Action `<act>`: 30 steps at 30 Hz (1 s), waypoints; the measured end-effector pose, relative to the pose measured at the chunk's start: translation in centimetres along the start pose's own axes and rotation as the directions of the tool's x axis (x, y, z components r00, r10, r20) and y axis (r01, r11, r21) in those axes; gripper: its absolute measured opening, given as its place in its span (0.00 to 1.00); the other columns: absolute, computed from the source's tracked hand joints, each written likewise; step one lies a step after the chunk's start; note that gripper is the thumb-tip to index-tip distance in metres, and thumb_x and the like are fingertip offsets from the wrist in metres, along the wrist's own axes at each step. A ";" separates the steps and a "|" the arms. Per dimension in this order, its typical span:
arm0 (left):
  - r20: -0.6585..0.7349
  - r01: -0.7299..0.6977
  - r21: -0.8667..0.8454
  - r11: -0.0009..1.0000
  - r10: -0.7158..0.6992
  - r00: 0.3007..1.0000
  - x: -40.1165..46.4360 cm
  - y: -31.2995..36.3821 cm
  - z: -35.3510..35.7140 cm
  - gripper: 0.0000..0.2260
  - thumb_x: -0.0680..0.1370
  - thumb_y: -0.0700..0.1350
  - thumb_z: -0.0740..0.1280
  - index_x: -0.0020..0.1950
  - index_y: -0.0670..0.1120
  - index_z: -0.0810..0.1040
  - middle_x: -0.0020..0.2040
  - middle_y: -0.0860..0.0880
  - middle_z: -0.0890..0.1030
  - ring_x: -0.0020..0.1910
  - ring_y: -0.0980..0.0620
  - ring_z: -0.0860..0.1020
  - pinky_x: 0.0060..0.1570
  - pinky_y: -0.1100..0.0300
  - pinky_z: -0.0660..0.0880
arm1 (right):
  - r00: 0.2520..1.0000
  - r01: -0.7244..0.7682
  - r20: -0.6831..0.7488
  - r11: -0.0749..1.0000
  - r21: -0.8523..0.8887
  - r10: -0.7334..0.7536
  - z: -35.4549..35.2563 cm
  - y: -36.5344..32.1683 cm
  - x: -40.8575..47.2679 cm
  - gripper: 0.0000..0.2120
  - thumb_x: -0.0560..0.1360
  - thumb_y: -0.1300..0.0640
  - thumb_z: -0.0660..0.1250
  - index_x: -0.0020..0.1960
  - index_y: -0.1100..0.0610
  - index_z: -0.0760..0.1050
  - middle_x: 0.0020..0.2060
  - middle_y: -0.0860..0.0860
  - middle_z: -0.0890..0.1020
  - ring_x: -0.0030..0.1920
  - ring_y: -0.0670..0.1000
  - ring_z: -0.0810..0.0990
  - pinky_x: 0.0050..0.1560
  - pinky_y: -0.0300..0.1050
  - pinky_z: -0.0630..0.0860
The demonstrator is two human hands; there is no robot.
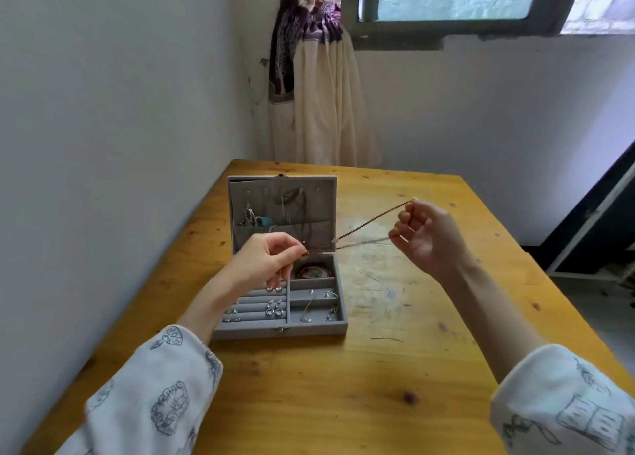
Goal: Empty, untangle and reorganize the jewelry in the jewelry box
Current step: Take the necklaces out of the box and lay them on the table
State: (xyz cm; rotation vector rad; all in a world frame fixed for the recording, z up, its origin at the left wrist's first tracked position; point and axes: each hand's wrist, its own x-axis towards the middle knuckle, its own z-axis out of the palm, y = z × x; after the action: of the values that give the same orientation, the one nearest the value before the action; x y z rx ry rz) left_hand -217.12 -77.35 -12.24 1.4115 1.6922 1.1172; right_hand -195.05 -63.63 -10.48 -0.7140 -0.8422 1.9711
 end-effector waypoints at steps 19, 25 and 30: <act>0.226 0.172 0.000 0.985 -0.167 0.960 5.1 1.1 7.7 0.12 0.79 0.49 0.59 0.45 0.46 0.80 0.30 0.52 0.73 0.28 0.57 0.71 0.32 0.63 0.73 | 0.956 -0.194 -0.286 0.862 -0.468 0.060 -13.2 -1.2 0.6 0.04 0.71 0.62 0.70 0.41 0.63 0.78 0.29 0.53 0.71 0.30 0.50 0.72 0.30 0.42 0.79; 0.171 0.289 0.114 0.950 -0.306 0.937 13.4 1.6 13.7 0.17 0.81 0.51 0.52 0.41 0.43 0.73 0.34 0.48 0.74 0.29 0.53 0.73 0.29 0.63 0.76 | 0.909 -0.220 -0.417 0.826 -0.518 -0.019 -17.6 -2.7 5.1 0.06 0.73 0.63 0.67 0.48 0.66 0.76 0.36 0.57 0.77 0.34 0.53 0.77 0.30 0.43 0.81; -0.008 0.342 0.171 0.924 -0.346 0.938 19.5 -1.3 16.8 0.18 0.81 0.49 0.52 0.36 0.43 0.70 0.33 0.46 0.72 0.30 0.49 0.72 0.35 0.57 0.75 | 0.880 -0.152 -0.420 0.704 -0.694 -0.224 -20.6 -3.3 10.1 0.08 0.73 0.61 0.68 0.48 0.66 0.78 0.33 0.55 0.78 0.34 0.53 0.76 0.37 0.48 0.77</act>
State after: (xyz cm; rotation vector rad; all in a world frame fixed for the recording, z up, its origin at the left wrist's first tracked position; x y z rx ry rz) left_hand -206.66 -55.00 -19.79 1.1564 1.9642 0.7731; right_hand -183.05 -47.64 -22.11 -1.5518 -1.2955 1.2683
